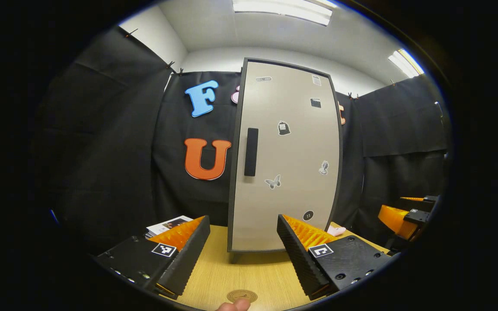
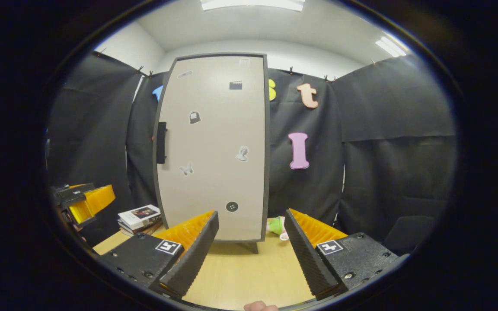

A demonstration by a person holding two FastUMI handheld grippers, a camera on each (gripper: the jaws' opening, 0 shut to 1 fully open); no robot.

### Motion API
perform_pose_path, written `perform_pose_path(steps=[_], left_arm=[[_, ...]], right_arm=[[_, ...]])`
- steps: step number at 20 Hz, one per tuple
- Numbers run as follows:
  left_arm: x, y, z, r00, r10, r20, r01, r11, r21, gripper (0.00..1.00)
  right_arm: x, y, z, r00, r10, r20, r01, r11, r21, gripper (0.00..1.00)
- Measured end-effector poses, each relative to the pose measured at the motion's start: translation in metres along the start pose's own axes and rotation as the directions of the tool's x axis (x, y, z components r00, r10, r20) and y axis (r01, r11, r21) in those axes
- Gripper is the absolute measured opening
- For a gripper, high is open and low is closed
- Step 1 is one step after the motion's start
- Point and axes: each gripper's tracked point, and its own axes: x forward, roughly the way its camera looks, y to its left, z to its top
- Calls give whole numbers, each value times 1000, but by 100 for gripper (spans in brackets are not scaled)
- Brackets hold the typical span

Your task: Open the cabinet door with the right hand, grasp the bottle in the cabinet with the left hand and place it on the coaster, then close the cabinet door with the right hand.

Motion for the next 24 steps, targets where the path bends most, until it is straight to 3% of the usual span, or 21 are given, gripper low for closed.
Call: perform_pose_path(steps=[24], left_arm=[[4,-13,-2,1000,-30,5,30,1000,2,95]], right_arm=[[8,-10,6,1000,-6,10,6,1000,12,99]])
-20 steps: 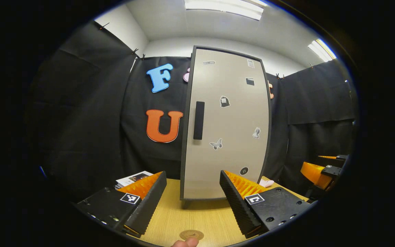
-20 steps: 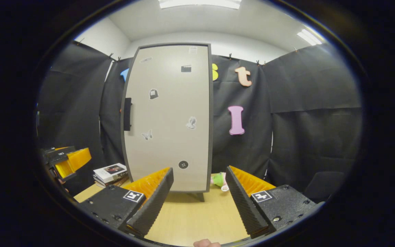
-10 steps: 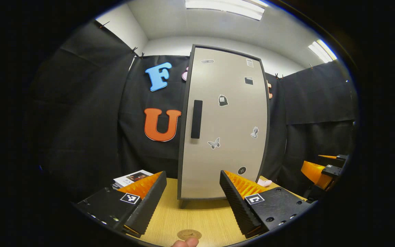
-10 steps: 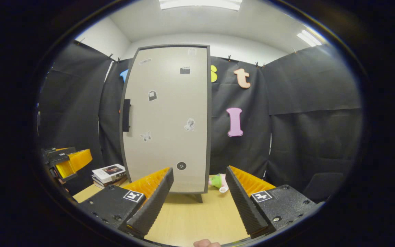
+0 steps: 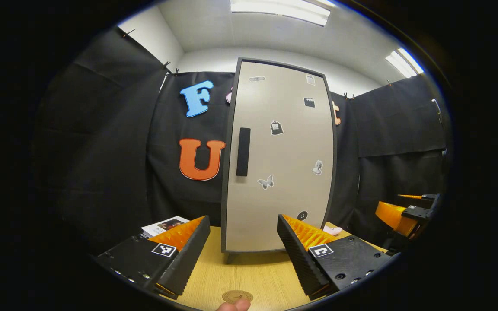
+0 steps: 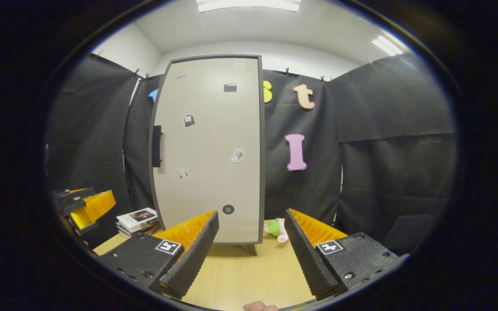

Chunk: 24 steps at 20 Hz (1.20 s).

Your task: Open the cabinet door with the right hand, grasp the bottle in the cabinet with the left hand and place it on the coaster, then close the cabinet door with the right hand.

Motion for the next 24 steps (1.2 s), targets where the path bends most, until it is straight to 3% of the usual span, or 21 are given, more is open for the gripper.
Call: perform_pose_path(steps=[8,16,21,24], left_arm=[[-8,13,-2,1000,17,-3,-17,1000,0,95],[-26,43,-17,997,69,-40,-68,998,15,95],[-32,63,-24,994,94,-60,-94,996,14,95],[-32,72,-25,993,100,-59,-99,995,9,95]], right_arm=[[32,40,27,995,99,26,-99,995,-14,99],[93,162,74,953,300,47,-299,954,-21,100],[138,228,100,937,346,49,-346,938,-8,99],[163,257,103,941,337,35,-337,942,-8,99]])
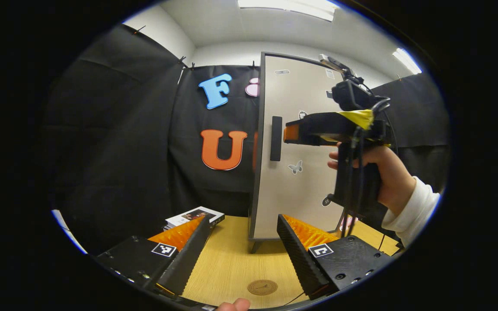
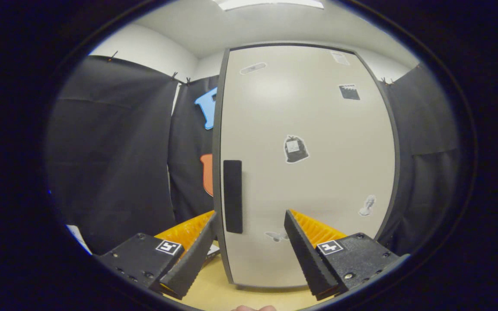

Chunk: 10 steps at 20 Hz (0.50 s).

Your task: Open the cabinet door with the right hand, grasp the bottle in the cabinet with the left hand and place it on the coaster, then close the cabinet door with the right hand.

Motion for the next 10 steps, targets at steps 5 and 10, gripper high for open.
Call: perform_pose_path(steps=[5,10], left_arm=[[0,8,2,1000,4,8,-4,1000,6,95],[1,13,1,1000,7,1,-7,1000,-9,95]], right_arm=[[42,15,-9,999,-27,-39,26,999,-20,99],[68,21,-17,996,-50,-78,51,999,6,95]])
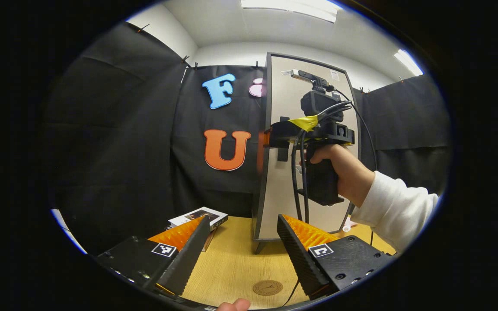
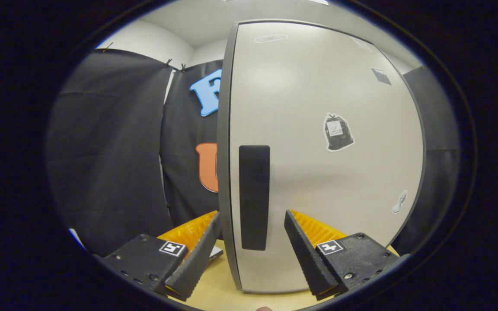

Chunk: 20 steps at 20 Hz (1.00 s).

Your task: Open the cabinet door with the right hand, grasp the bottle in the cabinet with the left hand and place it on the coaster, then close the cabinet door with the right hand.

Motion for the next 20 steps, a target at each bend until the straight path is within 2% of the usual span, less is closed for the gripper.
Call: perform_pose_path(steps=[1,5,7,8,9,11,12,13,14,17,18,20], left_arm=[[0,1,1,1000,2,-1,-2,1000,-1,95],[3,4,2,1000,9,0,-9,1000,-4,95],[5,5,2,1000,8,-3,-8,1000,-5,95],[8,6,1,1000,7,-3,-7,1000,-4,95],[10,7,0,1000,6,-5,-6,1000,-4,95],[11,5,0,1000,0,-6,0,1000,-5,95],[13,6,-1,1000,-2,-6,2,1000,-5,95],[14,6,-2,1000,-5,-6,5,1000,-6,95],[15,5,-3,1000,-7,-6,7,1000,-6,95],[14,5,-4,1000,-12,-8,12,1000,-6,95],[14,5,-4,1000,-13,-8,13,1000,-8,95],[14,5,-3,1000,-16,-5,16,1000,-9,95]], right_arm=[[4,0,0,1000,-7,-1,7,1000,5,90],[13,-4,-2,999,-32,-13,32,999,3,82],[14,-7,-1,999,-54,-2,54,998,12,74],[14,-9,-1,998,-63,2,63,998,11,64],[15,-11,-1,997,-74,4,74,997,9,62],[16,-5,-2,999,-50,3,50,999,17,60],[16,-1,-2,999,-34,0,34,999,18,49],[15,-5,-1,999,-49,1,49,999,8,47],[16,-5,-2,999,-54,0,54,999,-2,40],[16,-5,-2,999,-39,-1,39,999,-14,32],[15,-5,-3,1000,-31,-5,31,999,-16,27],[13,-5,-3,1000,-8,-9,8,1000,-10,23]])
